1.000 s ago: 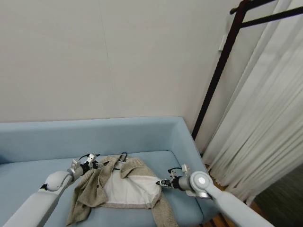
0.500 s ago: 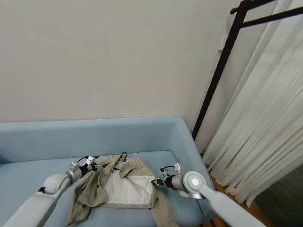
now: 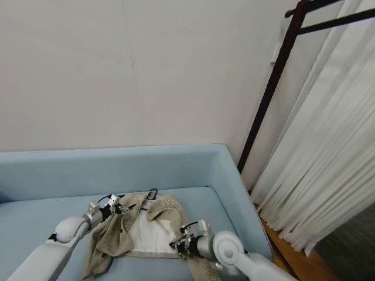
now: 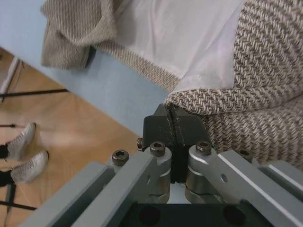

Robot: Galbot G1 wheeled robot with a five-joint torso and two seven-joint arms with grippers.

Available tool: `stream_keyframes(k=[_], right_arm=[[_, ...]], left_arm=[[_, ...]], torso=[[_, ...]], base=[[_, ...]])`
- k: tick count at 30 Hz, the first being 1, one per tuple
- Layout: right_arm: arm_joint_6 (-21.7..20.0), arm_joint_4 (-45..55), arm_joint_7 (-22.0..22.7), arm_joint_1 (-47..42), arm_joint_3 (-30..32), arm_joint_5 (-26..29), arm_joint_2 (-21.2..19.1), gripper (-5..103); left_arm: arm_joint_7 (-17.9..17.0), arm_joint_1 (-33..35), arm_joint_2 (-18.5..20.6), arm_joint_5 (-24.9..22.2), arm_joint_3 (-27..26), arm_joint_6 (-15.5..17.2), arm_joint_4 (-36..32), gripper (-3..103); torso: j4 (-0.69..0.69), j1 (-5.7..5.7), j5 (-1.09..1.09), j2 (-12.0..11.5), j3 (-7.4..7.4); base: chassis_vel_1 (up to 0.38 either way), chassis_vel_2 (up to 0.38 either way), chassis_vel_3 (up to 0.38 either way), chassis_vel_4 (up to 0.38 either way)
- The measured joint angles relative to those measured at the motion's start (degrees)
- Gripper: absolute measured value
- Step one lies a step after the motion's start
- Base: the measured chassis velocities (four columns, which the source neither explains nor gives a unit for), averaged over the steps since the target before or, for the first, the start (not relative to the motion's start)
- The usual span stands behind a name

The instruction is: Pick up the clothes from the sofa and hang them on the clothes hanger.

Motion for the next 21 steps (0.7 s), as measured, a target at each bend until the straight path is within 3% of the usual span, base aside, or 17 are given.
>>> stream_keyframes(k=[3,7,14,15,17,18,20,21], right_arm=[[0.85,-1.47,-2.51,1.91,-7.16,-7.75,1.05,0],[1.38,-2.18,-2.6,3.96,-13.23,-9.75,2.25,0],[1.13,-0.72,-0.5,5.61,-17.9,-9.85,1.25,-2],[1.12,-0.25,-0.4,5.64,-18.32,-9.85,0.66,9],[1.1,1.49,-0.3,5.39,-19.13,-9.85,-1.55,9],[1.1,2.61,-0.3,5.01,-19.31,-9.86,-2.87,20],[1.1,3.32,-0.31,4.66,-19.34,-9.9,-3.73,20],[1.1,3.93,-0.33,4.28,-19.34,-10.0,-4.46,30]], left_arm=[[0.09,0.51,-0.12,0.31,-0.26,0.0,-0.23,100],[0.09,0.45,-0.57,0.71,-0.19,0.08,-0.16,100],[-0.04,0.14,-1.24,1.12,0.15,0.15,0.27,100],[-0.06,0.13,-1.3,1.15,0.15,0.16,0.3,100],[-0.12,0.18,-1.38,1.17,0.04,0.16,0.36,100],[-0.14,0.25,-1.4,1.17,-0.11,0.16,0.39,100],[-0.15,0.31,-1.41,1.18,-0.23,0.16,0.41,100],[-0.15,0.35,-1.42,1.18,-0.3,0.15,0.43,100]], torso=[[0.0,0.0,0.0,0.0,0.0],[0.0,0.0,0.0,-0.01,0.0],[0.0,0.0,0.0,-0.01,0.0],[0.0,0.0,0.0,-0.01,0.0],[-0.01,0.0,0.0,-0.01,0.0],[-0.01,0.0,0.01,-0.01,0.0],[-0.01,0.0,0.0,0.0,0.0],[0.0,0.0,0.01,-0.01,0.0]], base=[[0.0,0.0,0.0,0.0],[0.0,0.0,0.0,0.0],[0.0,0.0,0.0,0.0],[0.0,0.0,0.0,0.0],[0.0,0.0,0.0,0.0],[0.0,0.0,0.0,0.0],[0.0,0.0,0.0,0.0],[0.0,0.0,0.0,0.0]])
